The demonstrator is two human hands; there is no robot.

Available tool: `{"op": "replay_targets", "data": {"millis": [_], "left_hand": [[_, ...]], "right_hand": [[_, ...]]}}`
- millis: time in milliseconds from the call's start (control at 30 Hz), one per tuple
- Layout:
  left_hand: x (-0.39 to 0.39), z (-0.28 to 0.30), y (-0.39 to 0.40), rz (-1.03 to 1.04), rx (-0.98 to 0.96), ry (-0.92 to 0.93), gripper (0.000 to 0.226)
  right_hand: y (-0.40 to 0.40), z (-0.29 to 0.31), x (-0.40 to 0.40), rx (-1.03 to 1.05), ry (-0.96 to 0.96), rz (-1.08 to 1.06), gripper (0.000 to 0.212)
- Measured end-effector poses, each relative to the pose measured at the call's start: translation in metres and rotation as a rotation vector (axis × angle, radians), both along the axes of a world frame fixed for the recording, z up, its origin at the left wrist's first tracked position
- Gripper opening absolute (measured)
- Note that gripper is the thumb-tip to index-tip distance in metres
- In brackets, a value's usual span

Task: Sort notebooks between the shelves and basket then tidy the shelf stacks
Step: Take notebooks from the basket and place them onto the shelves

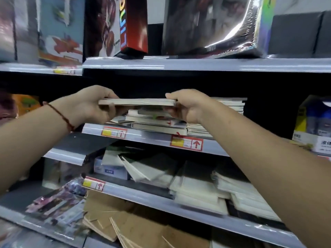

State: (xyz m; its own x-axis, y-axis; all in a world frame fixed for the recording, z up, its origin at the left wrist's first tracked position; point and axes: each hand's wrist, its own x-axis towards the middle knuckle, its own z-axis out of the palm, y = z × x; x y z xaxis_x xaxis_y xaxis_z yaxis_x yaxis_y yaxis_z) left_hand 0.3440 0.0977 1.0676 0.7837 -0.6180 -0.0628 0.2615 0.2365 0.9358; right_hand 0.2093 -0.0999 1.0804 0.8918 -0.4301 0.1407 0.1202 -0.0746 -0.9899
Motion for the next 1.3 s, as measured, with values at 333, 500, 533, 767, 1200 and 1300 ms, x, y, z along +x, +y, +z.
{"op": "replay_targets", "data": {"millis": [333, 500, 533, 767, 1200, 1300], "left_hand": [[0.091, 0.01, -0.056, 0.179, 0.202, -0.26, 0.009], [0.123, -0.01, -0.075, 0.377, 0.418, -0.544, 0.009], [0.123, -0.012, -0.076, 0.391, 0.422, -0.569, 0.008], [0.123, -0.016, -0.076, 0.401, 0.451, -0.676, 0.028], [0.007, -0.204, -0.028, 0.309, 0.363, -1.01, 0.012], [-0.029, -0.288, -0.037, -0.034, 0.642, -1.168, 0.015]], "right_hand": [[-0.016, 0.025, 0.065, -0.166, 0.232, -0.145, 0.013], [-0.019, 0.019, 0.084, -0.717, 0.475, -0.199, 0.034], [-0.019, 0.019, 0.087, -0.806, 0.498, -0.209, 0.037], [-0.014, 0.018, 0.081, -1.001, 0.518, -0.249, 0.038], [0.014, -0.15, -0.046, -1.387, 0.189, -0.059, 0.019], [0.002, -0.239, -0.065, -1.27, 0.439, 0.101, 0.021]]}}
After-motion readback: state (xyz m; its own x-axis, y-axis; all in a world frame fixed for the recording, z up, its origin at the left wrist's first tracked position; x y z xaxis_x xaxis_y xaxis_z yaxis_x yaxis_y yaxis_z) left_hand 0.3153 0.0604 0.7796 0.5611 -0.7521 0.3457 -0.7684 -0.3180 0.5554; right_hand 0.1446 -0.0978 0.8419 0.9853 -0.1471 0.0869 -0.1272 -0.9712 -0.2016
